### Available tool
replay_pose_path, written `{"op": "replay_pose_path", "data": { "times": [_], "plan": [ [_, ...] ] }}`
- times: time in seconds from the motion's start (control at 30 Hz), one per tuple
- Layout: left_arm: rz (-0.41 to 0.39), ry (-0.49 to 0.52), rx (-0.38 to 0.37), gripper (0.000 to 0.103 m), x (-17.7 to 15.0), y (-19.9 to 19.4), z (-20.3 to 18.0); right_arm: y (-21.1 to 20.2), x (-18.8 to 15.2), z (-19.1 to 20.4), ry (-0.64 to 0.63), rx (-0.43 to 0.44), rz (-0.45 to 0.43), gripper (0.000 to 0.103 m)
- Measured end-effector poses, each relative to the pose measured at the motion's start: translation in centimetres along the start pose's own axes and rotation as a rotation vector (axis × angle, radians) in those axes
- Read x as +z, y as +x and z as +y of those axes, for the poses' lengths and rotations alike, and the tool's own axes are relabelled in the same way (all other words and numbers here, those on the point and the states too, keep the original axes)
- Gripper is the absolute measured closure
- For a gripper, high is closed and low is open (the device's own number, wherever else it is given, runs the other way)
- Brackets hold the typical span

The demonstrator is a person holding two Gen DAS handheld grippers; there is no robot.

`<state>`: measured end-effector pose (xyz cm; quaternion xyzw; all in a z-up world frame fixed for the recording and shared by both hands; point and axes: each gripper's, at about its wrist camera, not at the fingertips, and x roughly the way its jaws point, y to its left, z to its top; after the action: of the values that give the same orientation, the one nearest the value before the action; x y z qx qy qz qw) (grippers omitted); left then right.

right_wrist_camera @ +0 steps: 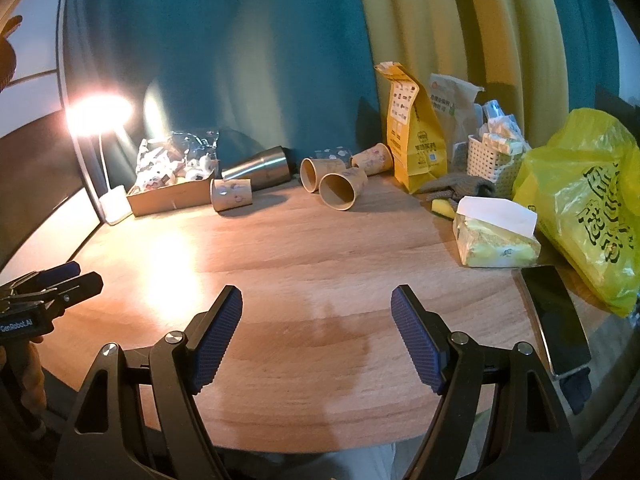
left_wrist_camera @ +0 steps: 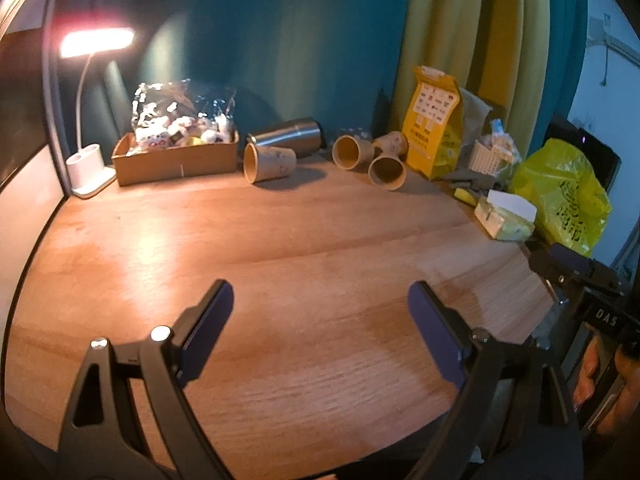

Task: Flip cup upside down
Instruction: 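Reach the left gripper to the pink floral paper cup and close on it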

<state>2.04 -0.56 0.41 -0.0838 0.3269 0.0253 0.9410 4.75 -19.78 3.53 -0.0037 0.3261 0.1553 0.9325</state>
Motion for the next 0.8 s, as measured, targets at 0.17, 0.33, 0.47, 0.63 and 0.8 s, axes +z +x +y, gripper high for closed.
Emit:
{"op": "replay_pose_path", "data": {
  "times": [0.17,0.33,0.47,0.63,0.8],
  "plan": [
    [0.056,0.056,-0.01,0.013,2.3,3.8,-1.4,2.9,1.2,-2.5,0.028,-0.005,0.006,0.023],
    [0.117,0.108,-0.041,0.013,5.8,9.0,-3.6,5.8,2.7,-5.6,0.065,-0.027,0.003,0.023],
    [0.175,0.144,-0.063,0.013,8.8,14.0,-5.9,8.5,4.3,-8.4,0.094,-0.042,0.01,0.023],
    [0.236,0.206,-0.056,0.013,12.6,20.3,-9.0,12.1,5.8,-11.9,0.148,-0.053,0.042,0.023],
    [0.259,0.272,-0.049,0.013,17.1,26.0,-12.0,15.2,6.9,-14.1,0.177,-0.05,0.064,0.023]
  ]
}}
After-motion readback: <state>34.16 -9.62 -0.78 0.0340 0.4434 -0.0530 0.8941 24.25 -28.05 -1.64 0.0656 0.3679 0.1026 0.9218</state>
